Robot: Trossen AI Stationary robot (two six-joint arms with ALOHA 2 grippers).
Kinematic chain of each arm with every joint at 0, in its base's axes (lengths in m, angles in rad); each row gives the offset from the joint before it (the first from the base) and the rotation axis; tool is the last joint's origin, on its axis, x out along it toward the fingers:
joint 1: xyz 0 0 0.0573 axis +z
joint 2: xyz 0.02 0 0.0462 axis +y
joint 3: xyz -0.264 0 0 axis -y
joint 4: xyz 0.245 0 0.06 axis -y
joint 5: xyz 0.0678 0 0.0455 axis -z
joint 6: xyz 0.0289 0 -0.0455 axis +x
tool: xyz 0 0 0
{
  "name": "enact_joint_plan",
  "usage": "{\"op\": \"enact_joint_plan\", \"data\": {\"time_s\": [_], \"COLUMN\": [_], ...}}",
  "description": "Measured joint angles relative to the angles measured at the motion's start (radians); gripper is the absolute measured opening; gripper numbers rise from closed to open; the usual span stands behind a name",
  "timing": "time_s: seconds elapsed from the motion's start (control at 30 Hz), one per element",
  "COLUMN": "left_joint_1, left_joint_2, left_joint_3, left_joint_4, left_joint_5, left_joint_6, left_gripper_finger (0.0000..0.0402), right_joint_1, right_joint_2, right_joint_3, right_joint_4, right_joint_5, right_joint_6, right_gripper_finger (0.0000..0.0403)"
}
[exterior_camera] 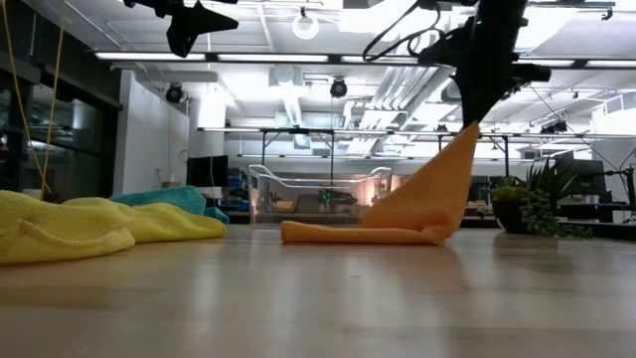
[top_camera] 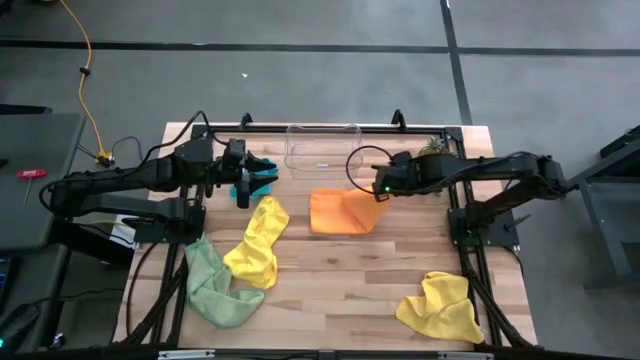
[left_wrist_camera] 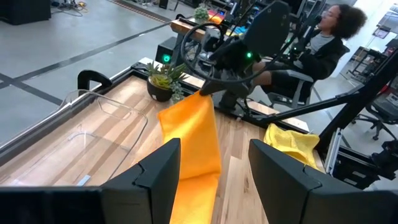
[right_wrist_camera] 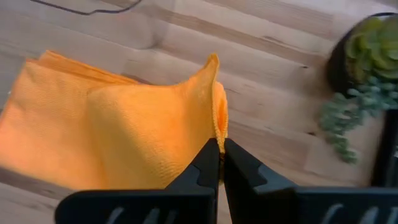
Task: Fold microfiber towels
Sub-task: Fold the orange microfiber towel
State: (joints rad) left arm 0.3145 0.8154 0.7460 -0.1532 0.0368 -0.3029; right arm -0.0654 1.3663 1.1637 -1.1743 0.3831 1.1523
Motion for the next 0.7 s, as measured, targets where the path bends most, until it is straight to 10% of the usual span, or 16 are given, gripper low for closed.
{"op": "enact_joint_plan", "data": {"time_s": [0.7], "left_joint_1": [0.0], "left_joint_2": [0.0], "left_joint_3": [0.0], "left_joint_4": [0.0], "left_joint_5": [0.0], "left_joint_6": [-0.027], "left_gripper_finger": [0.0181], "right_joint_1": [0.164], "right_joint_2": [0.013], "right_joint_3": [0.0], "right_joint_4": [-0.261], "right_joint_5": [-0.005], "right_joint_6": [0.388], "right_gripper_finger": [0.0]}}
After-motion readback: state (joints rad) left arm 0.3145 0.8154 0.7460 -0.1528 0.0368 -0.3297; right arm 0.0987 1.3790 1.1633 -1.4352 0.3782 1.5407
